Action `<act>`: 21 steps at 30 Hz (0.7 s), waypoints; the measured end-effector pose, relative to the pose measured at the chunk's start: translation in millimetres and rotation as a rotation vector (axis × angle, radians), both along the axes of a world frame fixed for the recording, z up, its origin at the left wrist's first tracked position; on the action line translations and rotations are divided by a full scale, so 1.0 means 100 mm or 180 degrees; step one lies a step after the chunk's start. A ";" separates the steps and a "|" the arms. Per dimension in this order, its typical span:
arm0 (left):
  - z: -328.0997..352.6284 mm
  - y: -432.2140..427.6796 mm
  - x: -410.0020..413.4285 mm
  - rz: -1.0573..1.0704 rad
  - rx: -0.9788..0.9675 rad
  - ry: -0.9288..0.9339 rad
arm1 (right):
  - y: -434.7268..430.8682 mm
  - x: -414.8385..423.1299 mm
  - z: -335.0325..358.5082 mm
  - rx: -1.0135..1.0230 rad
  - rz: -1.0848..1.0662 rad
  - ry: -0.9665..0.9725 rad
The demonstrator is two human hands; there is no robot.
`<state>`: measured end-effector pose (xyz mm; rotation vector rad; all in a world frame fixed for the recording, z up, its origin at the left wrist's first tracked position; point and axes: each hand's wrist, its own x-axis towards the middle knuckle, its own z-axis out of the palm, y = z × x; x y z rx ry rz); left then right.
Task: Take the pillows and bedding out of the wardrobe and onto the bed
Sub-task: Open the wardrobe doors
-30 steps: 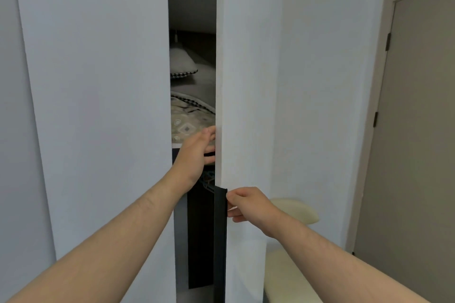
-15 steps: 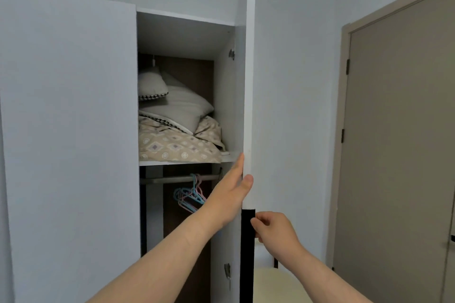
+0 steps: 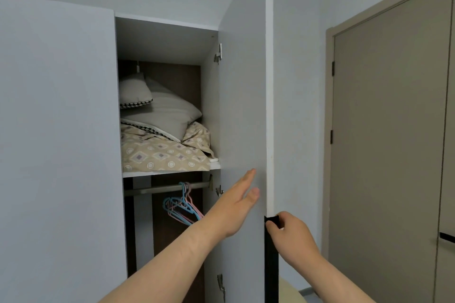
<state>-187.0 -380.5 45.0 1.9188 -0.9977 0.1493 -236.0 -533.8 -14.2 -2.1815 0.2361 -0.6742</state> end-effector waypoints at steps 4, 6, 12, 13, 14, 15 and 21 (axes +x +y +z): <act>0.02 0.38 0.23 0.0304 -0.0375 0.0167 | 0.19 0.06 0.19 -0.0131 -0.0205 -0.0530; 0.03 0.66 0.38 0.0561 -0.0462 0.0116 | 0.34 0.11 0.31 -0.0103 -0.0479 -0.0885; 0.13 1.65 0.88 0.1585 -0.0574 -0.0163 | 1.16 0.35 0.63 -0.1101 -0.0037 -0.1972; 0.15 1.81 0.95 0.1793 -0.0580 -0.0227 | 1.29 0.49 0.64 -0.1244 0.0178 -0.1834; 0.17 1.98 1.04 0.2024 -0.0569 -0.0295 | 1.43 0.66 0.65 -0.1396 0.0327 -0.1702; 0.19 2.16 1.13 0.2248 -0.0538 -0.0367 | 1.59 0.86 0.65 -0.1559 0.0414 -0.1580; 0.29 2.92 1.84 0.3104 -0.0011 -0.0960 | 2.36 1.91 0.65 -0.2187 0.0719 -0.1017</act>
